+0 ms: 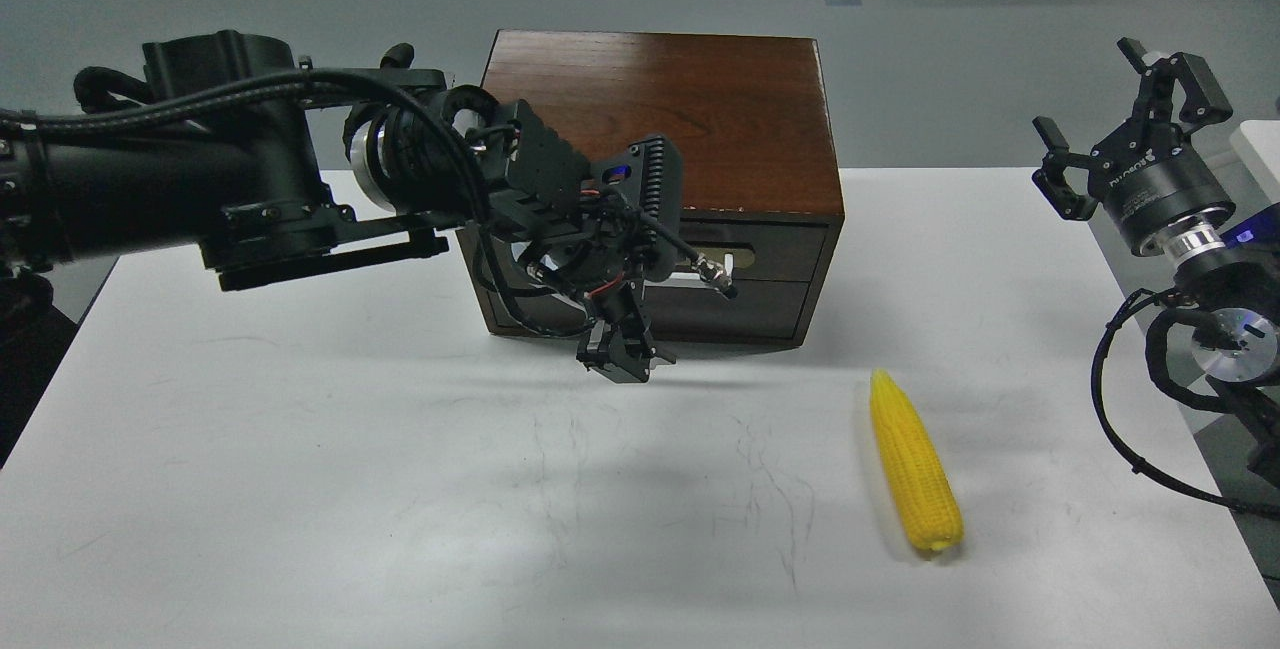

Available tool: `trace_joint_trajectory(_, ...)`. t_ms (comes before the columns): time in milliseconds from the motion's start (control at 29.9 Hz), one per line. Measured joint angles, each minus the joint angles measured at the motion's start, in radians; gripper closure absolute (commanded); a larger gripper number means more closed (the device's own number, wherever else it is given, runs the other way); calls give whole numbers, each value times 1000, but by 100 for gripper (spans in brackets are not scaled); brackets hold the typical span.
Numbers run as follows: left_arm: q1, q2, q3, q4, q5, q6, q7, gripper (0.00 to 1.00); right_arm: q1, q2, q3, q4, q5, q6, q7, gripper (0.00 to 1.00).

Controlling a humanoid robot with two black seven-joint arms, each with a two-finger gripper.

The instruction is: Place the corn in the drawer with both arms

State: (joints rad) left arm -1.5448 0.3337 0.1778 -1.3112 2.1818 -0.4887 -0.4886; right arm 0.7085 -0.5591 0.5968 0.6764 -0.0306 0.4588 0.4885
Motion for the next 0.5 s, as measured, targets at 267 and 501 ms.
trace_joint_trajectory(267,14,-9,0,56,0,0,0,2,-5,-1,0,0,0,0,0,0)
trace_joint_trajectory(501,35,-9,0,64,0,0,0,2,-7,-5,0,0,0,0,0,0)
